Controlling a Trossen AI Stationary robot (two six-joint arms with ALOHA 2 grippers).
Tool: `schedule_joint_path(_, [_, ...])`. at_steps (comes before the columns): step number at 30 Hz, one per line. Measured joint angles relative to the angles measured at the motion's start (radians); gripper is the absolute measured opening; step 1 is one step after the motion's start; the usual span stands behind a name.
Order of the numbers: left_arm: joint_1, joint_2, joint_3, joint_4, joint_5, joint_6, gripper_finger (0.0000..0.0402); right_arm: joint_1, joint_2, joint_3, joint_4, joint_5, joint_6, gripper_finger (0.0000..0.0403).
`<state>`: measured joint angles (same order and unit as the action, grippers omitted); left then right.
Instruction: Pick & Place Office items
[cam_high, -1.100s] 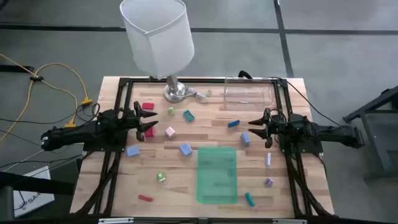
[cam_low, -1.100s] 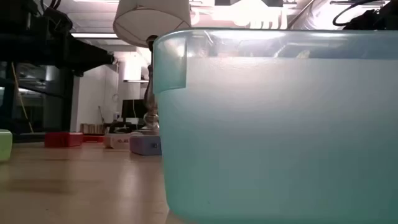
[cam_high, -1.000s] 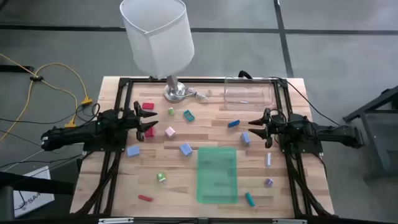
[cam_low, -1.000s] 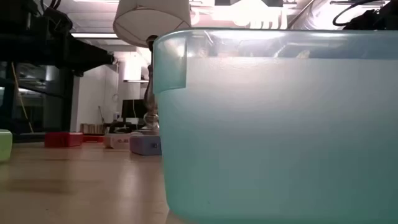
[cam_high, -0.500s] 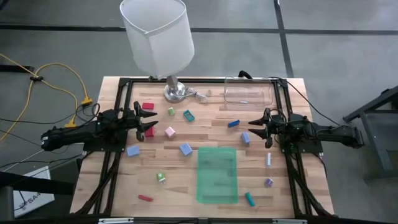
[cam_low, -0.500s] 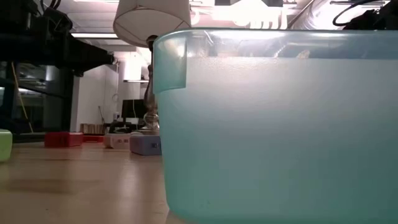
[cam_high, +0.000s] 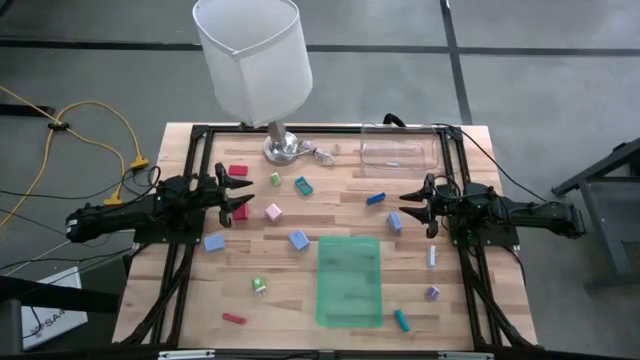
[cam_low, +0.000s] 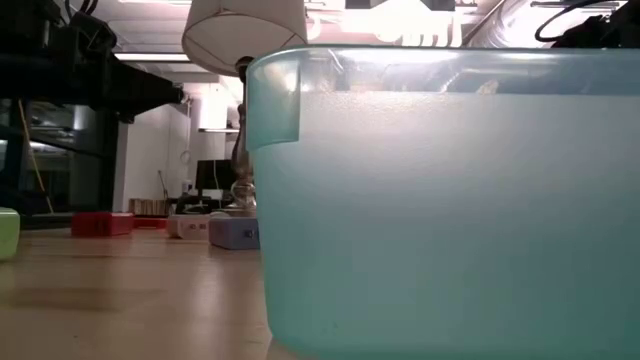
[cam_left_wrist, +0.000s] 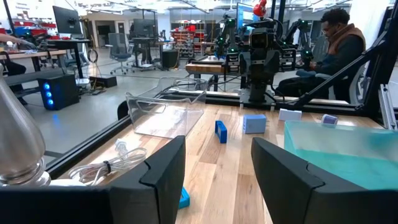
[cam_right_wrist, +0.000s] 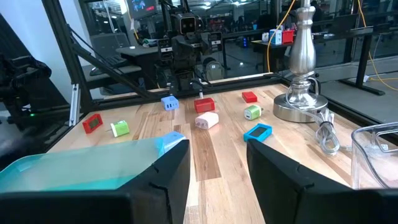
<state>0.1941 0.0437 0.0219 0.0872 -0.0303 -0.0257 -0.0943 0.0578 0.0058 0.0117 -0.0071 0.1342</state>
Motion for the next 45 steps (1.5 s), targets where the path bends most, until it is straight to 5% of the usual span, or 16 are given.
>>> schedule_joint_path(45, [0.0, 0.0, 0.0, 0.041, 0.0, -0.055, 0.0177, 0.0, 0.0, 0.0, 0.0, 0.0, 0.0, 0.0146])
